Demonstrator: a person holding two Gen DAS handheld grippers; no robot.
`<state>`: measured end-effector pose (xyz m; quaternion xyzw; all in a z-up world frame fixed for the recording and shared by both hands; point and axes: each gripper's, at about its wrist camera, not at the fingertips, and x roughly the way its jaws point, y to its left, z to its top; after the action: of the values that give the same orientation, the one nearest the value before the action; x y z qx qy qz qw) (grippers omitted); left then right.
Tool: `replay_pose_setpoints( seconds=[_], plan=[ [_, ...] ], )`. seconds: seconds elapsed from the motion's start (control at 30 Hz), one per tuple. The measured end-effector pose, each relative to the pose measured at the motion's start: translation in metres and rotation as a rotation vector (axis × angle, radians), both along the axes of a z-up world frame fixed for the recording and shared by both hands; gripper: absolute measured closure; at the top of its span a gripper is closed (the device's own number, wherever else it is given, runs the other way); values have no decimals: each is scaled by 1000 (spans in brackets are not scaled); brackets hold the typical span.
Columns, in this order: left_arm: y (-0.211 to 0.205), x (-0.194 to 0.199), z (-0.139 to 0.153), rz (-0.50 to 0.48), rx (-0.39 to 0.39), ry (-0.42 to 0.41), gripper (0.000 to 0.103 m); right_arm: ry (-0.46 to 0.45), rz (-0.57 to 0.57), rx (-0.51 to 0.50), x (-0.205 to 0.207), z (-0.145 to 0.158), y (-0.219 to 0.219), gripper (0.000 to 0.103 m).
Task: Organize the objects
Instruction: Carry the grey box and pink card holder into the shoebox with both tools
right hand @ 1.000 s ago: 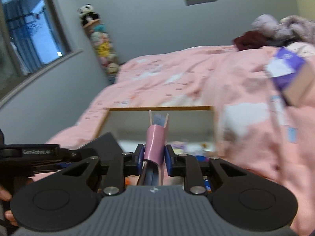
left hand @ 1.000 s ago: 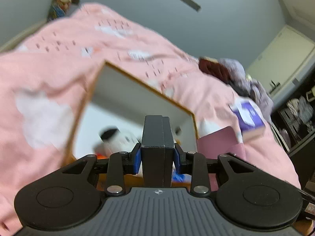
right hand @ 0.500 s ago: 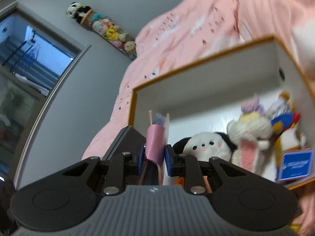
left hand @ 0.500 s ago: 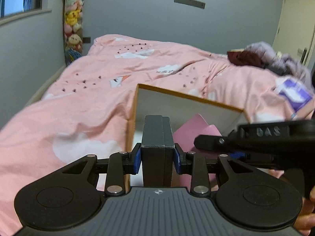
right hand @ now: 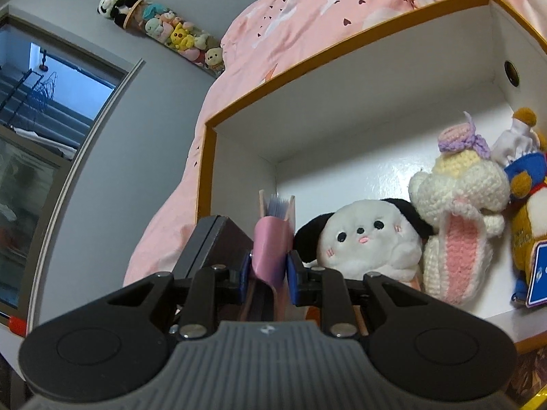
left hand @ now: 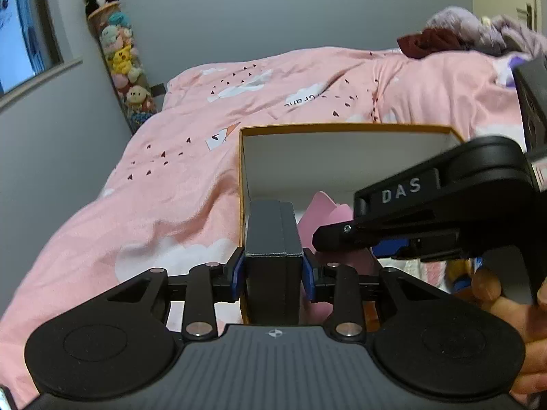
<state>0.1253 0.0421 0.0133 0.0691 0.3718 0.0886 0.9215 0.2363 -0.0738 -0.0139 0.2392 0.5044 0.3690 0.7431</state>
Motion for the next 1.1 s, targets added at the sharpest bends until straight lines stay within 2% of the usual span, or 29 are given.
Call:
replay_pose_setpoints(
  seconds=[0.07, 0.1, 0.2, 0.33, 0.4, 0.47, 0.53, 0.6, 0.63, 0.7, 0.93, 1.1],
  plan=[
    [-3, -1, -2, -12, 23, 2, 65, 2, 2, -4, 0, -2, 1, 79],
    [-3, -1, -3, -16, 28, 2, 61, 4, 2, -8, 1, -2, 0, 79],
    [1, -2, -1, -34, -15, 5, 50, 9, 3, -16, 1, -5, 2, 79],
    [7, -4, 1, -24, -48, 1, 50, 2, 8, -31, 1, -6, 5, 79],
    [14, -5, 3, -6, -94, -4, 50, -11, 18, -39, 1, -5, 6, 79],
    [30, -9, 6, 27, -211, -12, 50, -19, 34, -54, 2, -5, 9, 79],
    [54, -12, 9, 87, -382, -15, 50, -20, 53, -74, 3, -6, 13, 79],
    [76, -16, 12, 134, -513, -28, 50, -25, 68, -100, 2, -10, 18, 79],
    [85, -17, 13, 156, -563, -31, 50, -24, 80, -110, 1, -11, 21, 78],
    [97, -17, 12, 191, -609, -25, 50, -43, 96, -135, -4, -13, 26, 78],
    [105, -14, -5, 230, -652, 31, 50, -162, 165, -246, -13, -21, 49, 78],
    [102, -13, -12, 246, -617, 57, 50, -208, 179, -278, -19, -25, 54, 77]
  ],
)
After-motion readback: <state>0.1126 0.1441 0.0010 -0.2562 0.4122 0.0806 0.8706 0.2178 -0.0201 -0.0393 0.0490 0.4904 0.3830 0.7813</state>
